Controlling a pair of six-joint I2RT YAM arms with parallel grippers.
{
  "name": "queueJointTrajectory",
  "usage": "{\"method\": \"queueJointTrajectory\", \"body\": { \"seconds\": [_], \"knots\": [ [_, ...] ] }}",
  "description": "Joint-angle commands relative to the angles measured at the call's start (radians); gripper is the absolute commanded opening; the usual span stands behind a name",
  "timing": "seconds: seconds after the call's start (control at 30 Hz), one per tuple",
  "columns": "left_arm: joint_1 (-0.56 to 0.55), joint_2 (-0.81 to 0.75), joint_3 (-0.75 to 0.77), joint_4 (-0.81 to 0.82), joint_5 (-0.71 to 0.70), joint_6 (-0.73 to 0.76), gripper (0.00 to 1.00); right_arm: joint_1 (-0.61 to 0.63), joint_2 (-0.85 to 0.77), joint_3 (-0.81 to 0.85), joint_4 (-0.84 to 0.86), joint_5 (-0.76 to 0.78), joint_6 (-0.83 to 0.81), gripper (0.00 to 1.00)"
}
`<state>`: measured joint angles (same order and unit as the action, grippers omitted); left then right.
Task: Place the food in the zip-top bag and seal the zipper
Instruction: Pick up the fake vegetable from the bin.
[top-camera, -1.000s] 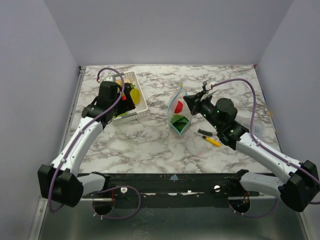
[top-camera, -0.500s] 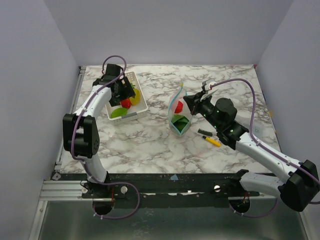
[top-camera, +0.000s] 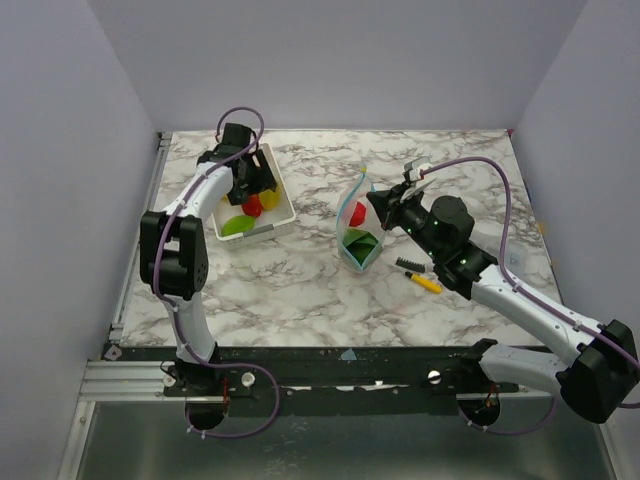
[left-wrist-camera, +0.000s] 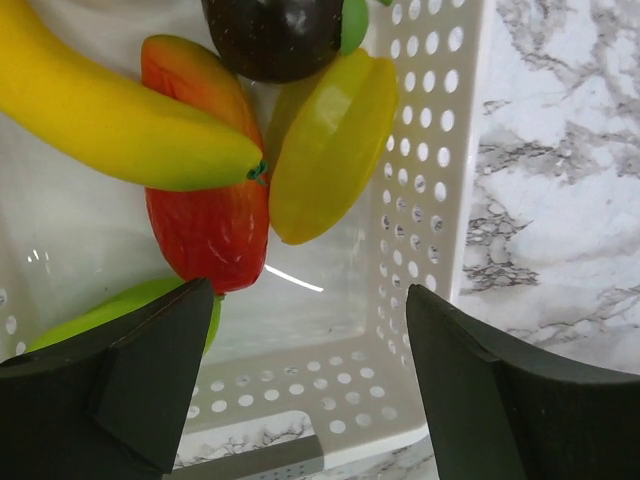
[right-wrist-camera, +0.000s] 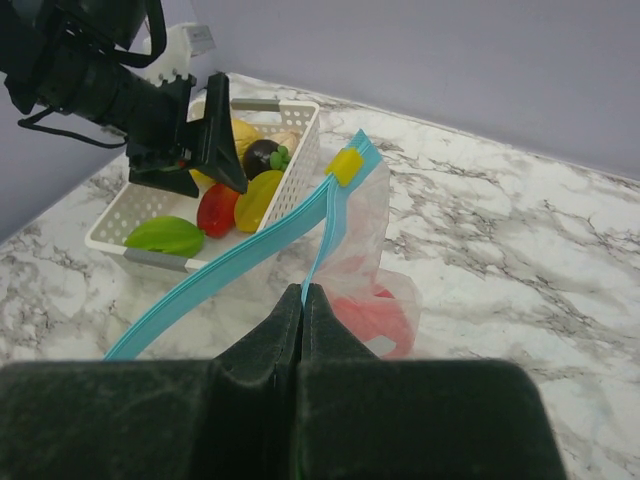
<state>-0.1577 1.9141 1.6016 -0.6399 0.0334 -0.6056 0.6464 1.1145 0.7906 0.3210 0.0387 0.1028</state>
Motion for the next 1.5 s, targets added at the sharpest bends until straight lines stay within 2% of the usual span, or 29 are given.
{"method": "queueJointTrajectory", "body": {
  "seconds": [0.0,0.17,0.4,0.57,0.73,1.0,1.07,1.1,1.17,1.3,1.47],
  "knots": [
    [-0.027,-0.041,-0.082,-0.014,-0.120,0.009,0.79,0.004,-0.009,0.001,0.035,-0.014,-0.016,0.01],
    [-0.031,-0.089,-0.132,-0.070,-0.255,0.027,0.82,0.004,-0.006,0.002,0.034,-0.020,-0.017,0.00],
    [-0.034,-0.110,-0.174,-0.064,-0.278,0.198,0.85,0.004,-0.008,0.005,0.027,-0.031,-0.014,0.01],
    [-0.035,-0.029,-0.082,-0.153,-0.238,0.311,0.87,0.002,-0.008,0.003,0.029,-0.031,-0.014,0.01],
    [-0.066,0.060,-0.010,-0.251,-0.288,0.376,0.89,0.004,0.002,0.009,0.027,-0.055,-0.011,0.01],
    [-0.068,0.126,0.034,-0.316,-0.328,0.403,0.87,0.003,-0.017,0.005,0.026,-0.063,-0.009,0.01],
    [-0.067,0.120,0.019,-0.310,-0.336,0.406,0.84,0.003,-0.015,0.007,0.024,-0.063,-0.009,0.01],
    [-0.068,0.124,0.016,-0.312,-0.340,0.404,0.79,0.004,-0.015,0.007,0.024,-0.065,-0.009,0.01],
    [-0.068,0.128,0.019,-0.322,-0.342,0.400,0.63,0.003,-0.017,0.007,0.023,-0.063,-0.008,0.00],
    [-0.068,0.124,0.024,-0.322,-0.313,0.397,0.51,0.004,-0.021,0.007,0.022,-0.062,-0.009,0.01],
    [-0.069,0.083,0.020,-0.322,-0.303,0.388,0.42,0.003,-0.013,0.007,0.023,-0.062,-0.009,0.01]
  ]
}}
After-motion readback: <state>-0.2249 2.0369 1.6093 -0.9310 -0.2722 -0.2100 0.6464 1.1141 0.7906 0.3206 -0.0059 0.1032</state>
